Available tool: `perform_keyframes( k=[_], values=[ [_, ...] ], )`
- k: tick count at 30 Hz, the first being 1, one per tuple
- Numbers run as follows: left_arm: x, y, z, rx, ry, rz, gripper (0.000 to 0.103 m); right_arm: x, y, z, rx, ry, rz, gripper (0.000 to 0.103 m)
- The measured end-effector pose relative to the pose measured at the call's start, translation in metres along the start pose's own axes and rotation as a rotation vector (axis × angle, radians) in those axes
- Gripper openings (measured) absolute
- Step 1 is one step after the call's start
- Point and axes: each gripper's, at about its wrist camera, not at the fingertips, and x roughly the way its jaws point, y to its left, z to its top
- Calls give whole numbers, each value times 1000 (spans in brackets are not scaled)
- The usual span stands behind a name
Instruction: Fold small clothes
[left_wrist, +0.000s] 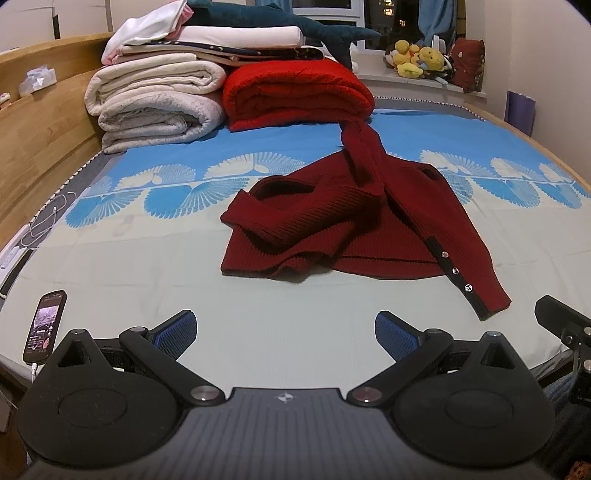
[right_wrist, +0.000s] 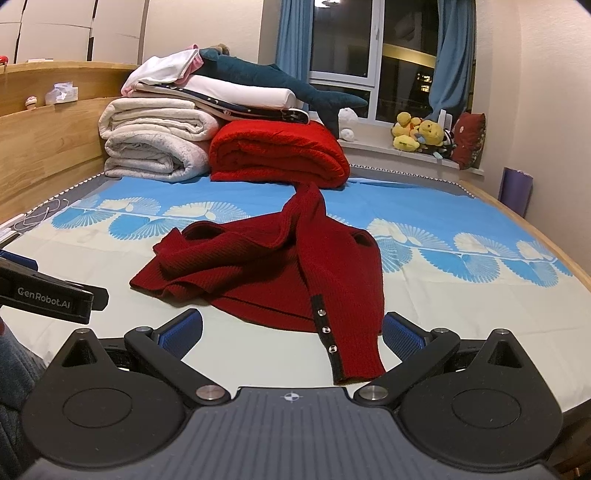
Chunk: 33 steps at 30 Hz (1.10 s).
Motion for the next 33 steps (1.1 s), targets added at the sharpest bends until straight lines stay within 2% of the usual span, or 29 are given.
perform_keyframes(
  k=[33],
  values=[
    [8,-1,-5,-10,17,6,103,10,3,-7,9,27,12,102]
  ],
)
